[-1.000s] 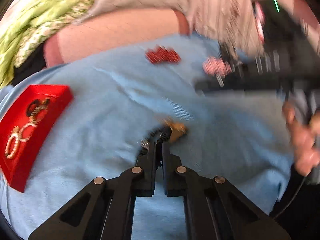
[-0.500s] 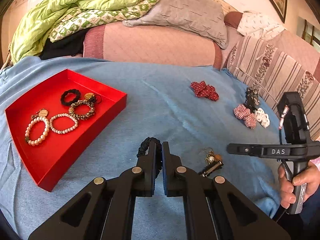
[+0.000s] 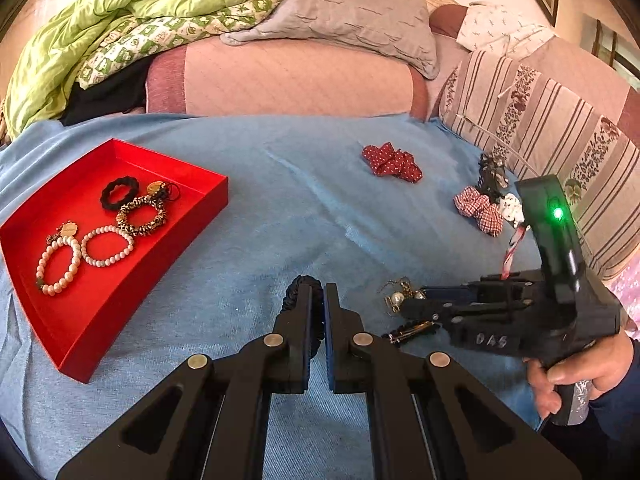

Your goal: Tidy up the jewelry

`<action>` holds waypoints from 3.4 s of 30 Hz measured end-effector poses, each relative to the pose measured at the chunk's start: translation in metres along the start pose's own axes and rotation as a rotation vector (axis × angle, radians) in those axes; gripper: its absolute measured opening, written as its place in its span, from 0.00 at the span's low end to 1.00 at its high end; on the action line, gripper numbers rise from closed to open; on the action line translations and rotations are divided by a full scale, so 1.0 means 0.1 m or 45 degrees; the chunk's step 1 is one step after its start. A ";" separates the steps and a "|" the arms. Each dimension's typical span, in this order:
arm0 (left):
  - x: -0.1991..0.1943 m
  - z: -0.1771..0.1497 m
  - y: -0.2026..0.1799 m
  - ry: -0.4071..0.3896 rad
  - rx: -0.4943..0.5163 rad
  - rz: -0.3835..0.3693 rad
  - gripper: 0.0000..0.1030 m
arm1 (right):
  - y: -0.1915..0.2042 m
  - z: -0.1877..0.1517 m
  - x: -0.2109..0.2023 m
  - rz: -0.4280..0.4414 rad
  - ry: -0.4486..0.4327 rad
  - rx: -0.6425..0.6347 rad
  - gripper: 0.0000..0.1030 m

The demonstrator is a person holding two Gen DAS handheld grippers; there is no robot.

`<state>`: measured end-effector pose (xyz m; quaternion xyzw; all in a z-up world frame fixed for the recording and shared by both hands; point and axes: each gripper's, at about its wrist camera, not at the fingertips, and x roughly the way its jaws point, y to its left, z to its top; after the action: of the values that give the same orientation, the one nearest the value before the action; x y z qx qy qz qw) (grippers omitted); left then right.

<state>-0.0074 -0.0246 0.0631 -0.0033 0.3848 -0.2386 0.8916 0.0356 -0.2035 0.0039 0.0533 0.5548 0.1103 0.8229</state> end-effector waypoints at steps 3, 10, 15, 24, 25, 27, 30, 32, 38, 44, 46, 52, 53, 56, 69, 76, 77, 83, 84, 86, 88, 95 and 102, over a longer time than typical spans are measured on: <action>0.00 0.00 0.00 0.003 -0.001 -0.002 0.05 | -0.03 -0.01 -0.04 -0.062 -0.008 0.002 0.11; -0.02 0.01 0.03 -0.013 -0.015 -0.005 0.05 | -0.48 0.06 -0.55 -0.016 -0.285 0.211 0.11; -0.05 0.04 0.00 -0.043 -0.004 -0.002 0.05 | -0.50 0.08 -0.88 0.049 -0.494 0.236 0.11; -0.08 0.07 -0.04 -0.076 0.030 0.024 0.05 | -0.31 0.08 -1.09 0.066 -0.616 0.168 0.11; -0.08 0.08 -0.05 -0.080 0.036 0.027 0.05 | -0.30 0.08 -1.10 0.073 -0.620 0.165 0.11; -0.09 0.09 -0.06 -0.088 0.046 0.027 0.05 | -0.28 0.08 -1.11 0.083 -0.626 0.163 0.11; -0.11 0.11 -0.07 -0.100 0.054 0.030 0.05 | -0.25 0.08 -1.09 0.089 -0.624 0.154 0.11; -0.11 0.12 -0.08 -0.106 0.057 0.033 0.05 | -0.21 0.09 -1.07 0.096 -0.613 0.142 0.11; -0.11 0.14 -0.07 -0.105 0.060 0.041 0.05 | -0.11 0.11 -1.02 0.115 -0.595 0.109 0.11; -0.09 0.17 -0.02 -0.104 0.052 0.047 0.05 | 0.03 0.13 -0.90 0.120 -0.561 0.069 0.11; -0.09 0.18 0.01 -0.104 0.050 0.051 0.05 | 0.07 0.14 -0.87 0.127 -0.553 0.059 0.11; -0.10 0.19 0.11 -0.113 0.035 0.070 0.05 | 0.21 0.18 -0.76 0.142 -0.523 0.028 0.12; -0.12 0.20 0.14 -0.117 0.029 0.071 0.05 | 0.22 0.18 -0.75 0.144 -0.520 0.026 0.12; -0.16 0.22 0.21 -0.134 0.012 0.077 0.05 | 0.28 0.19 -0.73 0.153 -0.513 0.026 0.11; -0.47 0.45 0.95 -0.257 -0.134 0.201 0.05 | 0.77 0.42 -0.74 0.234 -0.493 -0.008 0.12; -0.52 0.58 1.74 -0.271 -0.301 0.295 0.05 | 1.27 0.82 -0.62 0.336 -0.461 -0.077 0.12; -0.52 0.60 1.84 -0.267 -0.324 0.299 0.05 | 1.34 0.88 -0.57 0.355 -0.449 -0.080 0.12; -0.47 0.60 2.25 -0.241 -0.419 0.339 0.05 | 1.66 1.10 -0.15 0.427 -0.326 -0.076 0.12; -0.45 0.59 2.30 -0.231 -0.433 0.336 0.05 | 1.70 1.11 -0.08 0.439 -0.304 -0.068 0.12; -0.41 0.55 2.40 -0.206 -0.463 0.336 0.05 | 1.77 1.11 0.03 0.461 -0.268 -0.064 0.12; -0.37 0.51 2.48 -0.189 -0.488 0.344 0.05 | 1.87 1.10 0.12 0.468 -0.244 -0.071 0.12; -0.28 0.41 2.74 -0.143 -0.583 0.354 0.05 | 2.09 1.03 0.38 0.481 -0.166 -0.104 0.12; -0.20 0.40 2.69 -0.107 -0.571 0.355 0.05 | 2.16 0.97 0.63 0.446 -0.098 -0.126 0.13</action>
<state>0.1223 0.2148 0.0540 -0.1577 0.3873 -0.0219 0.9081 0.1218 0.0249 0.0294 0.1128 0.4990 0.2769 0.8134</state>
